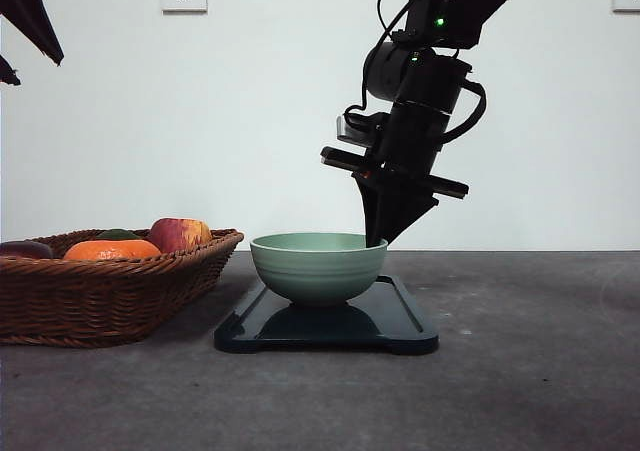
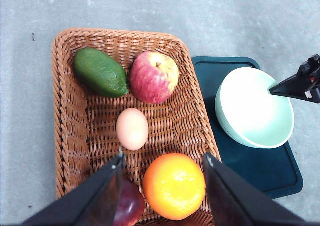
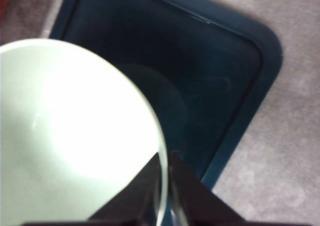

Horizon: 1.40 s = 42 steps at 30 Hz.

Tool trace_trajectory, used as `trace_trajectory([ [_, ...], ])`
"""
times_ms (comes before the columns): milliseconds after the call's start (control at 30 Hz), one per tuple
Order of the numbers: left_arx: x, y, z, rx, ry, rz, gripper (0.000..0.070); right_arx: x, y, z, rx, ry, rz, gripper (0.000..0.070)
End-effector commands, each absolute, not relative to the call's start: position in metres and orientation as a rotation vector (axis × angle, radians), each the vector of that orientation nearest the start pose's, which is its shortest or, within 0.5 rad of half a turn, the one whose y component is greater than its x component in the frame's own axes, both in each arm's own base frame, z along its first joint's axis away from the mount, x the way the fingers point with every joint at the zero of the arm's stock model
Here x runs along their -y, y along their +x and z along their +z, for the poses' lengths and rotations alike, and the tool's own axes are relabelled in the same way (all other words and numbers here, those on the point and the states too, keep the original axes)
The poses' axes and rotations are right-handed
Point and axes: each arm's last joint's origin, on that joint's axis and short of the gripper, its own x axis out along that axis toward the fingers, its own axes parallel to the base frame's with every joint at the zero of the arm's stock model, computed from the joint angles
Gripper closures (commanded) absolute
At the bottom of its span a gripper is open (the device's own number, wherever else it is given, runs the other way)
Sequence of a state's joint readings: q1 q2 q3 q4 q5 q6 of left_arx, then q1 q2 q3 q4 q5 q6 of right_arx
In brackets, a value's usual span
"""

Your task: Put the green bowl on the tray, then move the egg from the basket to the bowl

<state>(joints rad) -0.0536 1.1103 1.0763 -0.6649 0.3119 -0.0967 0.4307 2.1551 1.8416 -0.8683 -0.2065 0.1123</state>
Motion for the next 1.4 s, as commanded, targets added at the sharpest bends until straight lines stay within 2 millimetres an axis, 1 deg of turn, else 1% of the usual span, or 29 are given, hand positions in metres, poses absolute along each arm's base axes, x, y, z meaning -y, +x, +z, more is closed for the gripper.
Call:
trace_trajectory([
  [0,0.021,0.224,0.336,-0.694,-0.178,-0.322,0.039,-0.199,0.414,0.212,-1.225,-0.034,0.489,0.0699],
  [200,0.021,0.224,0.336,-0.702,-0.179,-0.322,0.039,-0.2,0.415,0.211,-1.213,-0.035,0.489,0.0697],
  [267,0.021,0.224,0.336,-0.702,-0.179,-0.322,0.039,-0.201,0.415,0.211,-1.213,-0.036,0.49,0.068],
  [300,0.021,0.224,0.336,-0.702,-0.179,-0.322,0.039,-0.201,0.415,0.211,-1.216,-0.036,0.489,0.0642],
  [333,0.021,0.224,0.336,-0.702,-0.179,-0.322,0.039,-0.201,0.414,0.211,-1.218,-0.036,0.489,0.058],
  [367,0.021,0.224,0.336,-0.702,-0.179,-0.322,0.039,-0.201,0.414,0.211,-1.218,-0.035,0.489,0.0489],
  [400,0.021,0.224,0.336,-0.702,-0.179,-0.322,0.039,-0.201,0.415,0.211,-1.218,-0.033,0.49,0.0438],
  [433,0.021,0.224,0.336,-0.701,-0.179,-0.322,0.039,-0.201,0.415,0.211,-1.217,-0.03,0.492,0.0407],
  [500,0.021,0.224,0.336,-0.702,-0.179,-0.322,0.039,-0.2,0.414,0.214,-1.212,-0.028,0.491,0.0406],
  [567,0.021,0.224,0.336,-0.702,-0.179,-0.322,0.039,-0.199,0.413,0.222,-1.207,-0.027,0.49,0.0407],
  [733,0.021,0.224,0.336,-0.7,-0.179,-0.322,0.039,-0.192,0.403,0.259,-1.146,-0.042,0.502,0.0412],
  [833,0.021,0.224,0.336,-0.701,-0.179,-0.322,0.039,-0.188,0.396,0.279,-1.084,-0.06,0.502,0.0442],
  [867,0.021,0.224,0.336,-0.702,-0.179,-0.322,0.039,-0.187,0.394,0.285,-1.062,-0.061,0.512,0.0443],
  [967,0.021,0.223,0.335,-0.711,-0.18,-0.321,0.039,-0.185,0.391,0.294,-1.03,-0.047,0.534,0.0443],
  [1033,0.021,0.223,0.335,-0.721,-0.181,-0.32,0.039,-0.183,0.387,0.295,-1.016,-0.038,0.548,0.0443],
  [1133,0.021,0.222,0.333,-0.734,-0.176,-0.321,0.039,-0.18,0.376,0.29,-0.965,-0.035,0.559,0.0443],
  [1233,0.021,0.22,0.331,-0.762,-0.153,-0.329,0.039,-0.176,0.356,0.282,-0.893,-0.032,0.578,0.0443],
  [1367,0.021,0.218,0.329,-0.788,-0.14,-0.334,0.039,-0.162,0.323,0.27,-0.829,-0.027,0.59,0.0443],
])
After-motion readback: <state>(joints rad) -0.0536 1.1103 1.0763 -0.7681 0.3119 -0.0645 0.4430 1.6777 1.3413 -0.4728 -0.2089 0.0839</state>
